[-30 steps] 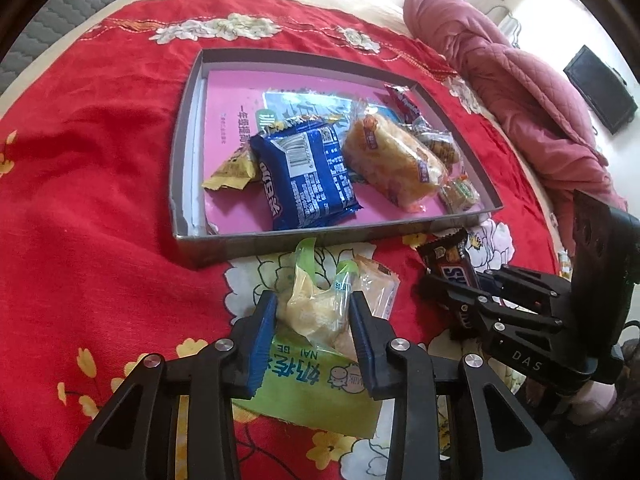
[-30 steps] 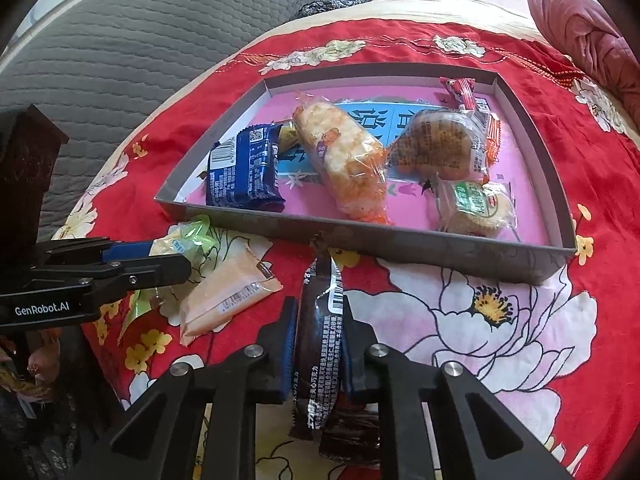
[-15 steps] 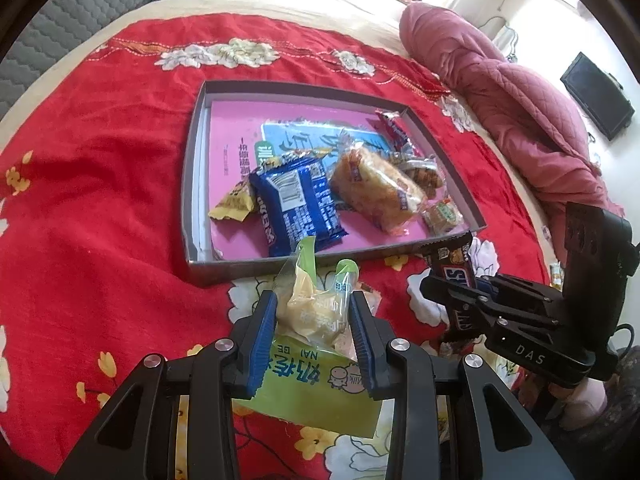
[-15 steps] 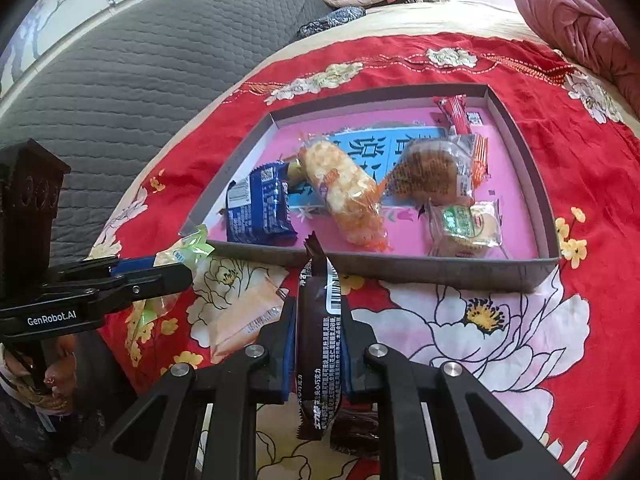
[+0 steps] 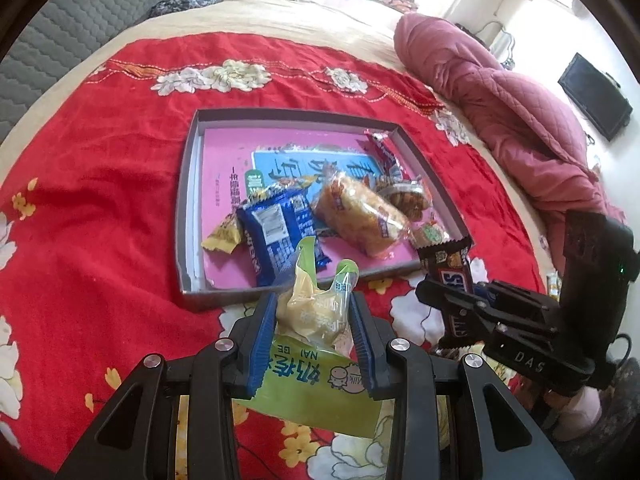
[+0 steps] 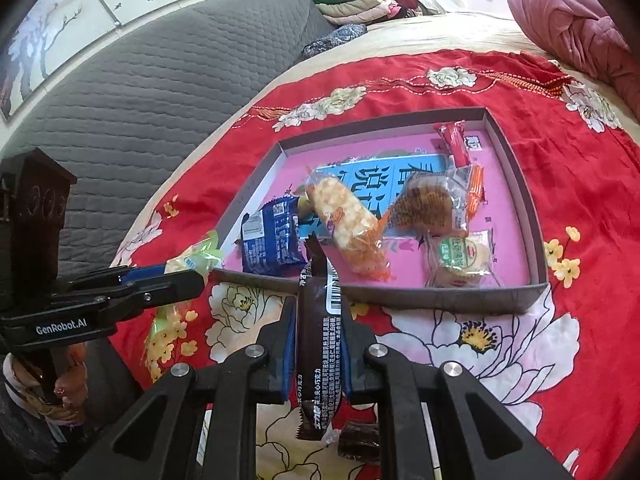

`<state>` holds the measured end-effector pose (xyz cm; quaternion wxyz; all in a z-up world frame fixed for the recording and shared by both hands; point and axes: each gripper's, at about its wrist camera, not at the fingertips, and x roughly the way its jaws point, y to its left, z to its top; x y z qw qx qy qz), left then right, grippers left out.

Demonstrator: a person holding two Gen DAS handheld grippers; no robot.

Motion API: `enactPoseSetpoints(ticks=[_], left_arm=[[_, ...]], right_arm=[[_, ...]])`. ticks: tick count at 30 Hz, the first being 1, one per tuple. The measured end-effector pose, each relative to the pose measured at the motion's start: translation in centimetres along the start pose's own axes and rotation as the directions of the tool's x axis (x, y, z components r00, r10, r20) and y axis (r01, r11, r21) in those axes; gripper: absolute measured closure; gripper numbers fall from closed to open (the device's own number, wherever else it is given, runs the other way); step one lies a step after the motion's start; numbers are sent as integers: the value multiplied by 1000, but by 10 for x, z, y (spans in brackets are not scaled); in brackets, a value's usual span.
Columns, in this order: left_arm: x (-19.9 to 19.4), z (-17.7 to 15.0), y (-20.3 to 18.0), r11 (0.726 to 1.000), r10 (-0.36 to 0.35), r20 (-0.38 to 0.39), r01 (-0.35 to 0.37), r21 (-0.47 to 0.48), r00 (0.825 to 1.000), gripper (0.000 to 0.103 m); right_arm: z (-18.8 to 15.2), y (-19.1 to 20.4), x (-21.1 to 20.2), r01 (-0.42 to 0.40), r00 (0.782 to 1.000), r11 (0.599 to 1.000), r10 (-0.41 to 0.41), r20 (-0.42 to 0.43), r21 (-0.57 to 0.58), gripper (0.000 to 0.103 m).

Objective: Organize snacks
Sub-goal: 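Grasp the Snickers bar with the right tool while the left tool grasps the green packet, lift both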

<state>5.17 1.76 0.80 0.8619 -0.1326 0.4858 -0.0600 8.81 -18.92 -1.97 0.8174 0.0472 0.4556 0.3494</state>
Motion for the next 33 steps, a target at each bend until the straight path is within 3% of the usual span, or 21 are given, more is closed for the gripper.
enactPoseSetpoints(ticks=[15, 20, 33], left_arm=[[2, 23, -12, 999, 43, 32, -43, -5, 999, 65], [5, 28, -17, 997, 71, 32, -72, 6, 997, 65], [8, 48, -24, 998, 59, 56, -57, -26, 997, 65]], right_arm=[[11, 1, -2, -39, 999, 999, 39, 24, 8, 85], [16, -7, 1, -30, 999, 999, 30, 18, 30, 85], [33, -23, -18, 4, 995, 999, -9, 99, 52, 85]])
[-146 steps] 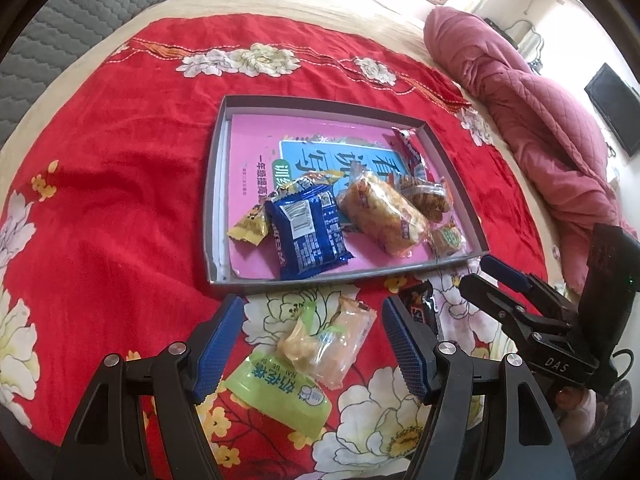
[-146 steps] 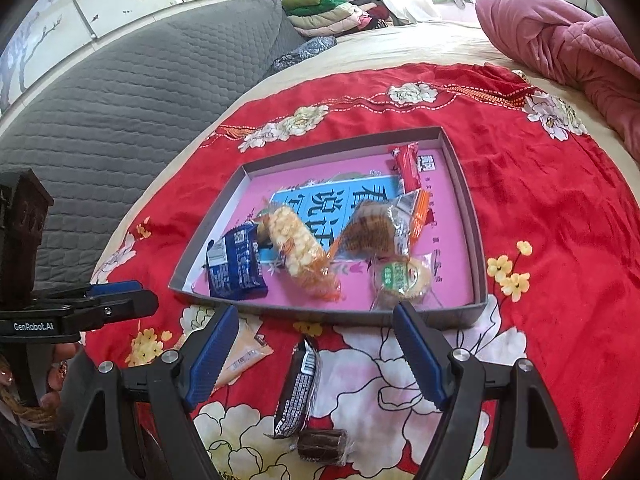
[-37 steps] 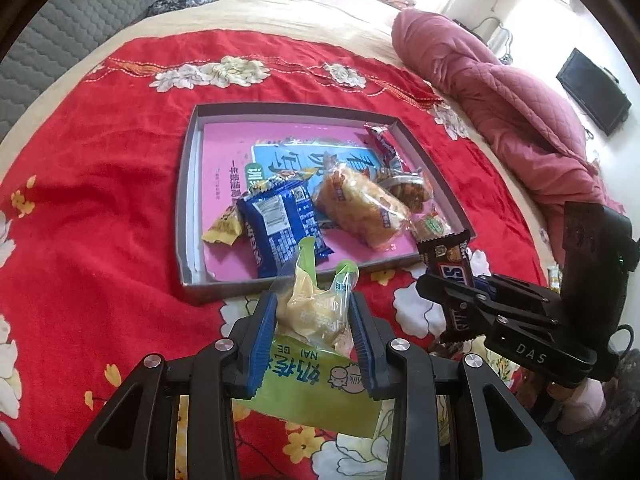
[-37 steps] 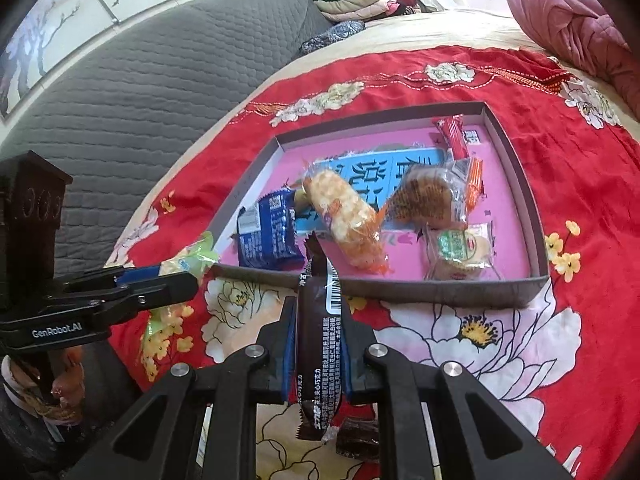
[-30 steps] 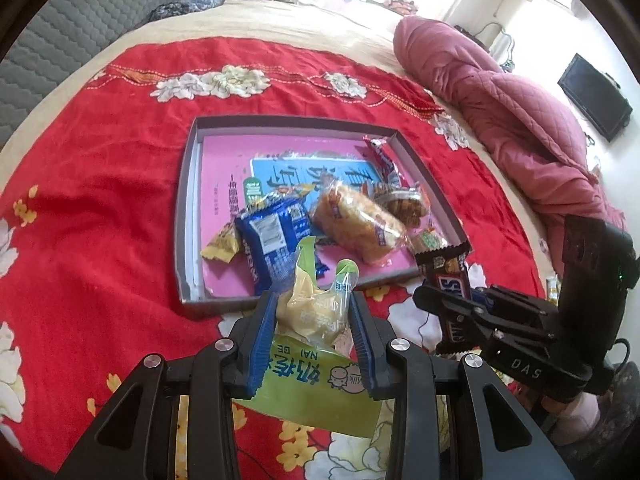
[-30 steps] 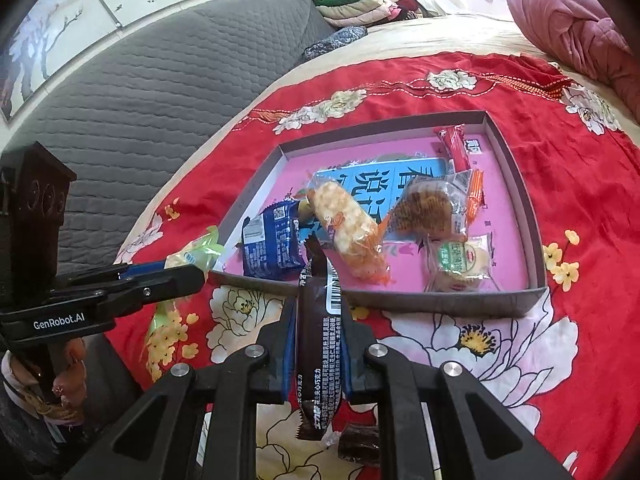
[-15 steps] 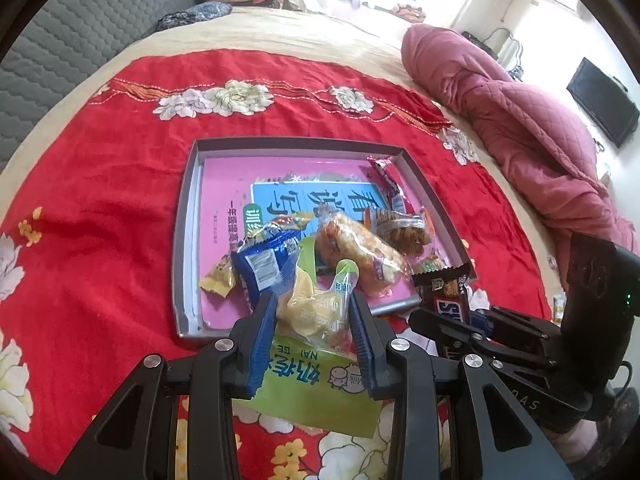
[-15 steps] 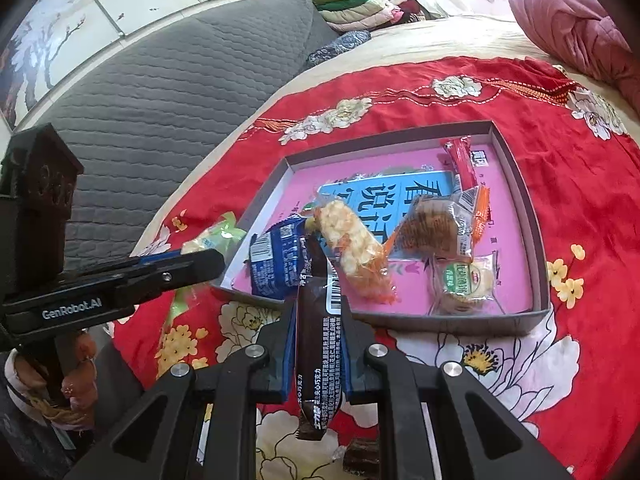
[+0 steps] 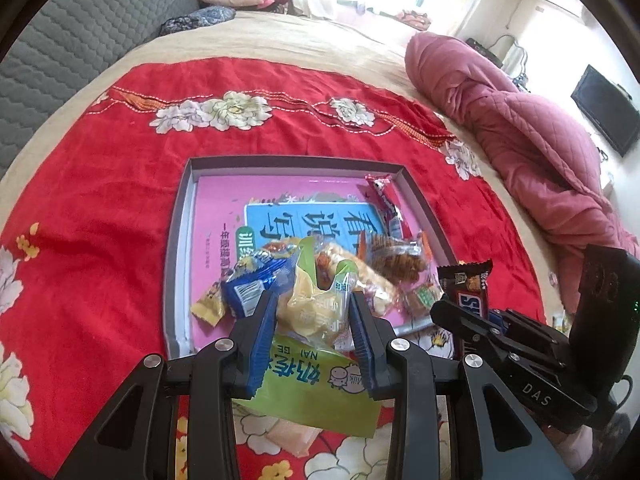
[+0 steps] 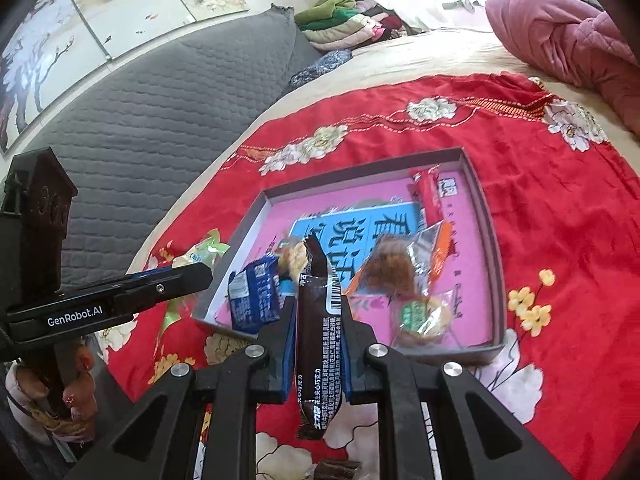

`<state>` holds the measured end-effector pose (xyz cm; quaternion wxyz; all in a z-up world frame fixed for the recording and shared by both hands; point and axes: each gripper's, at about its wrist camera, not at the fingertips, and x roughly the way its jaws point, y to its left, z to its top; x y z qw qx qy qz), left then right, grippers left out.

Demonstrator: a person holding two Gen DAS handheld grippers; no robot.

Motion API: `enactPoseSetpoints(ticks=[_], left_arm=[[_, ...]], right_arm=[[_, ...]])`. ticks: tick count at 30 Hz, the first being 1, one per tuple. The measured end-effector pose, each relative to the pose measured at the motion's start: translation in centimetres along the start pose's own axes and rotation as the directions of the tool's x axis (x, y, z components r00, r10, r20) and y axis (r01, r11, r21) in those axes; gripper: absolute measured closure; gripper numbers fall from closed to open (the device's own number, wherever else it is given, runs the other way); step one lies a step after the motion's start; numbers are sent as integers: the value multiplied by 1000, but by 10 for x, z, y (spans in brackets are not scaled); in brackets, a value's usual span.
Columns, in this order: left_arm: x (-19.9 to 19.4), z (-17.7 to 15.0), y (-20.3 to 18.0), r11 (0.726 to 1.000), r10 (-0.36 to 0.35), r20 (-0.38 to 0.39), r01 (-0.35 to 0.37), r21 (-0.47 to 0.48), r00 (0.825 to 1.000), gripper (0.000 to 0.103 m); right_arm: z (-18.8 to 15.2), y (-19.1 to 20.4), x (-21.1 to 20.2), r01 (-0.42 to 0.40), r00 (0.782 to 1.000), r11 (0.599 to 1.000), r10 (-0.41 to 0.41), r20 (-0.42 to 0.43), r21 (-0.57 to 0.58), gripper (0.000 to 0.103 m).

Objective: Organize snacks
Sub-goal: 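Grasp the Snickers bar with the right tool while the left tool grasps the green packet, lift both, then carry both held packets over the box and lower them inside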

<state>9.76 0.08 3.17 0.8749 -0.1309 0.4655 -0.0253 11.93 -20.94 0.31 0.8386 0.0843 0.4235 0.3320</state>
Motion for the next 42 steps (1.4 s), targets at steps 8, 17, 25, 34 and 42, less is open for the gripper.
enactPoseSetpoints(ticks=[8, 17, 25, 34, 42], left_arm=[[19, 3, -5, 1000, 19, -15, -19, 2, 1000, 65], [37, 5, -8, 999, 40, -19, -40, 6, 999, 65], [52, 7, -11, 998, 66, -16, -65, 13, 998, 65], [64, 4, -16, 997, 77, -16, -76, 26, 997, 65], [69, 11, -20, 998, 60, 3, -60, 35, 998, 65]], right_arm=[[11, -15, -6, 15, 999, 999, -16, 34, 38, 85], [19, -27, -9, 23, 998, 997, -27, 58, 71, 85], [21, -33, -7, 31, 998, 996, -36, 56, 88, 85], [20, -38, -2, 38, 998, 994, -43, 45, 99, 85], [21, -43, 3, 51, 998, 992, -56, 36, 112, 85]])
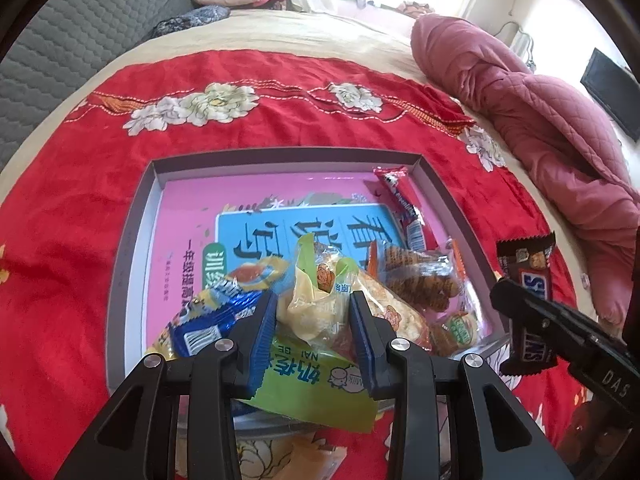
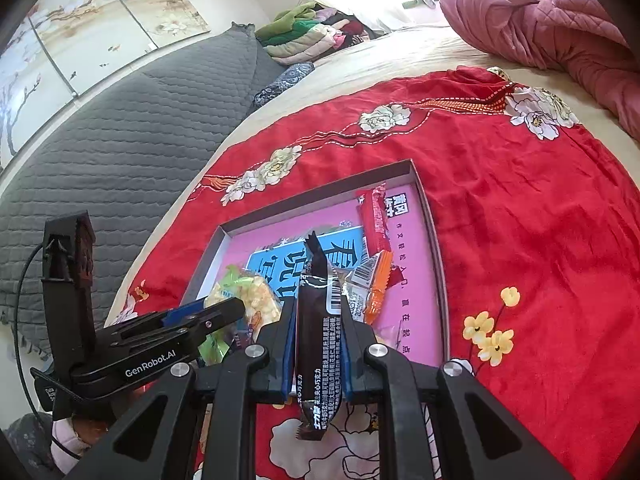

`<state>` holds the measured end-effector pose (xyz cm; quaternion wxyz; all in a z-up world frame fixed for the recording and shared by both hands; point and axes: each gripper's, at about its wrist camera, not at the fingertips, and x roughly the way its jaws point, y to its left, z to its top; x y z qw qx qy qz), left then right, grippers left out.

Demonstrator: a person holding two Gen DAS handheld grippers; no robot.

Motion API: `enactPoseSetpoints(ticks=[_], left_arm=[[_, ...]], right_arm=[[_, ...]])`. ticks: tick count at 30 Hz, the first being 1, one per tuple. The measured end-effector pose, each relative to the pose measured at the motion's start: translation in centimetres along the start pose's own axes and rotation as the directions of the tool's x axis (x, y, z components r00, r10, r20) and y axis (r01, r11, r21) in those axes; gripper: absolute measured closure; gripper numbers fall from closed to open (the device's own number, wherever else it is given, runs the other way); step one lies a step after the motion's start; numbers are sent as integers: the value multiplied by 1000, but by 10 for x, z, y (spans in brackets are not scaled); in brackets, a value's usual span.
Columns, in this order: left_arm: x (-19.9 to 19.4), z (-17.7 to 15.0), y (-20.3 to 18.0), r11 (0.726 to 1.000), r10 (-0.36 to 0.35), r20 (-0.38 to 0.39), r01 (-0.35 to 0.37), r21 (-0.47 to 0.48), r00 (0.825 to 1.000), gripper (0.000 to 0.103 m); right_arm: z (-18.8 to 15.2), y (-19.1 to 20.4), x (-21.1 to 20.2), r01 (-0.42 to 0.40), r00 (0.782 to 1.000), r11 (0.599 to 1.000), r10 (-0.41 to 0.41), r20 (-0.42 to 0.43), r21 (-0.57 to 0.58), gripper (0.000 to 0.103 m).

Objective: Organize snacks
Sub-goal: 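Carry both held packets over the box and lower them inside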

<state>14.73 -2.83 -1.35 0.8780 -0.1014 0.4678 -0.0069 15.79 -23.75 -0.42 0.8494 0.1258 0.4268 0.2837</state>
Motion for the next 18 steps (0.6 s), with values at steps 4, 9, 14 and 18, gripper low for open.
enactPoseSetpoints(ticks=[4, 9, 14, 18], left_arm=[[3, 3, -4, 1000, -8, 12, 8, 5, 1000, 65], [5, 6, -7, 1000, -20, 21, 20, 6, 1000, 65], [8, 8, -6, 999, -33, 28, 33, -2, 999, 65], [13, 10, -6, 1000, -30, 22, 30, 0, 999, 65]], right_arm=[[0, 0, 3, 9, 1000, 1000, -9, -4, -4, 85], [1, -2, 7, 20, 1000, 1000, -20, -5, -7, 85], [3, -4, 13, 22, 1000, 1000, -22, -12, -2, 85], [4, -3, 15, 26, 1000, 1000, -26, -16, -11, 85]])
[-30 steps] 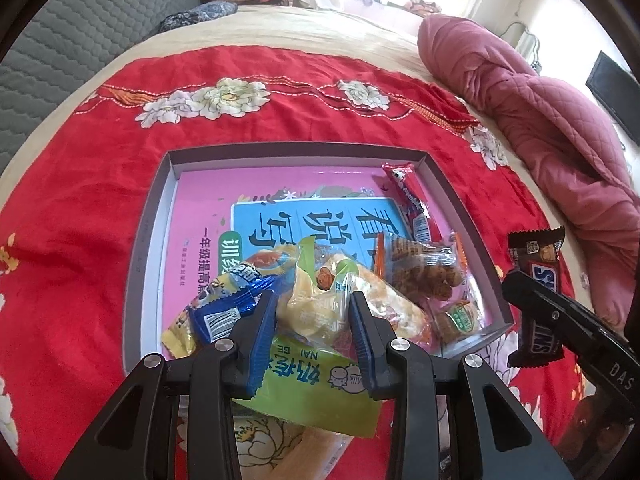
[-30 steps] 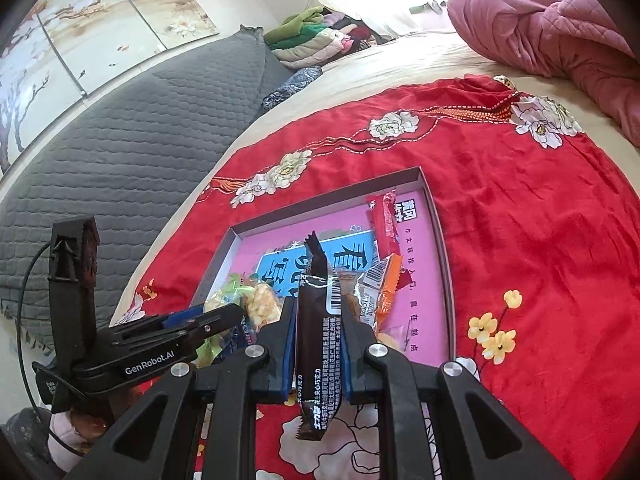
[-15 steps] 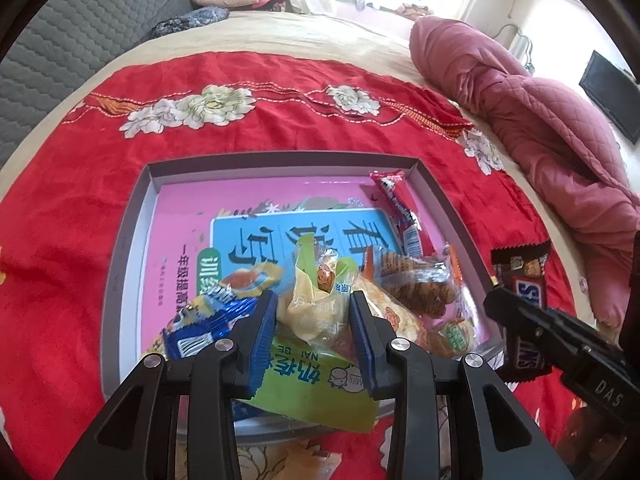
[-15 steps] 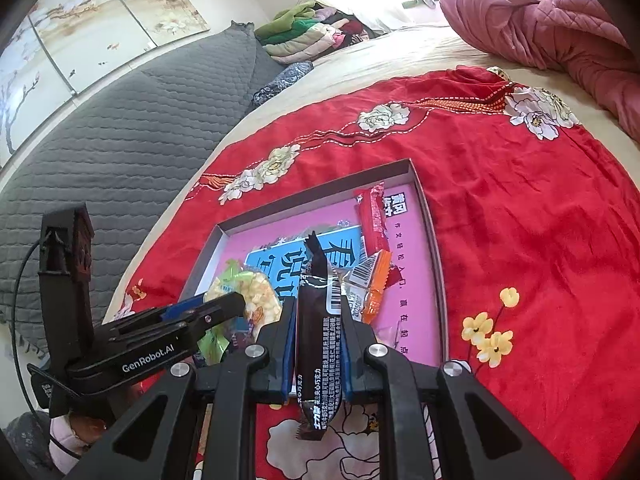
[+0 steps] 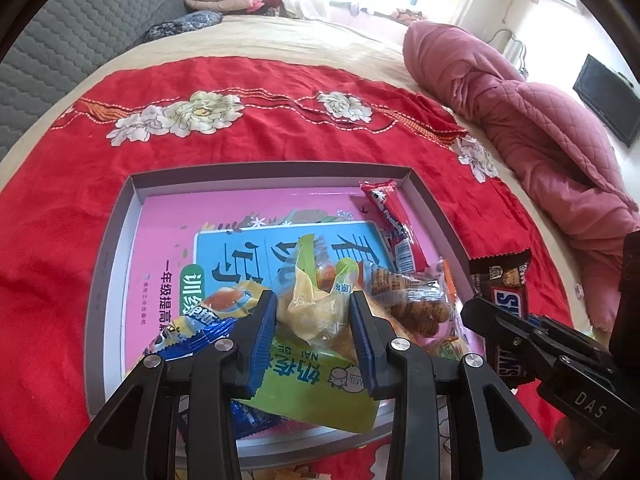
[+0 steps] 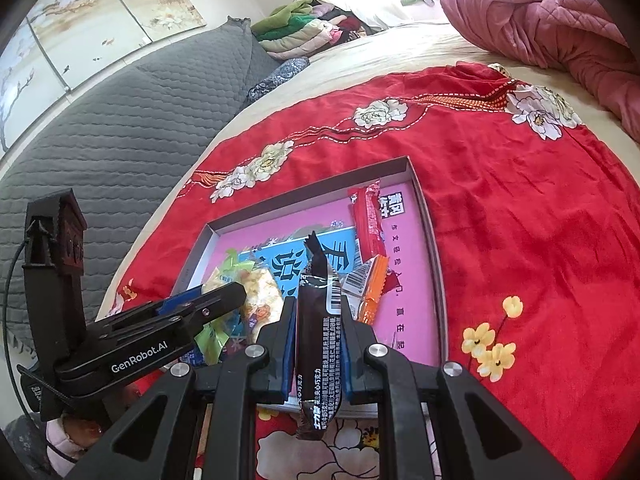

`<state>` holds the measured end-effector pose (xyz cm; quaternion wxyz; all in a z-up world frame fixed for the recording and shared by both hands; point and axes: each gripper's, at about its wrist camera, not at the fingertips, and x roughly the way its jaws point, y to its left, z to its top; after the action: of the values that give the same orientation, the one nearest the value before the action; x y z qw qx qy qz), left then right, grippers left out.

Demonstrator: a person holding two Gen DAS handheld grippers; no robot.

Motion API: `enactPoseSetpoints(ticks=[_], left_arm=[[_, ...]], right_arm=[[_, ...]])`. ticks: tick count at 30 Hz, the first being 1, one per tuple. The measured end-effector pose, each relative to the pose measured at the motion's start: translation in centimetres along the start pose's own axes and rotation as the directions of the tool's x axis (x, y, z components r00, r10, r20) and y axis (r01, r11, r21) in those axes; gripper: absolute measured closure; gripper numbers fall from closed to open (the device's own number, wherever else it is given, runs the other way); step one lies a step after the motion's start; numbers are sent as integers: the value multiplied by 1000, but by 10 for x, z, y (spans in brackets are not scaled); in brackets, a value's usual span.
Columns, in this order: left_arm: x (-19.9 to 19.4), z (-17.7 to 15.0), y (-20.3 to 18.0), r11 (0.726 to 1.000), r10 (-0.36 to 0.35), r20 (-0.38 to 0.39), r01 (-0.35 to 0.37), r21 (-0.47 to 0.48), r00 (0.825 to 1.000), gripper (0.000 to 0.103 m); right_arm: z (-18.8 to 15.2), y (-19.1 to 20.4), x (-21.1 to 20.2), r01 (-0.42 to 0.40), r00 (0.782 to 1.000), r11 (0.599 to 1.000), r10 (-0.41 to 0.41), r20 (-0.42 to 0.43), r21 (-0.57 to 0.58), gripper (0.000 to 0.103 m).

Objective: Organize snacks
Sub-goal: 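Carry both held packets over the box and lower them inside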

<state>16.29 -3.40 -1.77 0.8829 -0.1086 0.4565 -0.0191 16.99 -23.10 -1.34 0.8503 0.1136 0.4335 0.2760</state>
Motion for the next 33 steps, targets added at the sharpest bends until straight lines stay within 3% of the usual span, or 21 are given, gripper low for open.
enactPoseSetpoints(ticks=[28, 33], left_arm=[[-1, -6, 16, 998, 20, -16, -20, -52, 1000, 65], [-2, -6, 17, 998, 21, -20, -22, -53, 1000, 65]], right_arm=[[2, 0, 12, 11, 1000, 1000, -11, -11, -16, 85], [-1, 9, 14, 29, 1000, 997, -30, -7, -71, 85]])
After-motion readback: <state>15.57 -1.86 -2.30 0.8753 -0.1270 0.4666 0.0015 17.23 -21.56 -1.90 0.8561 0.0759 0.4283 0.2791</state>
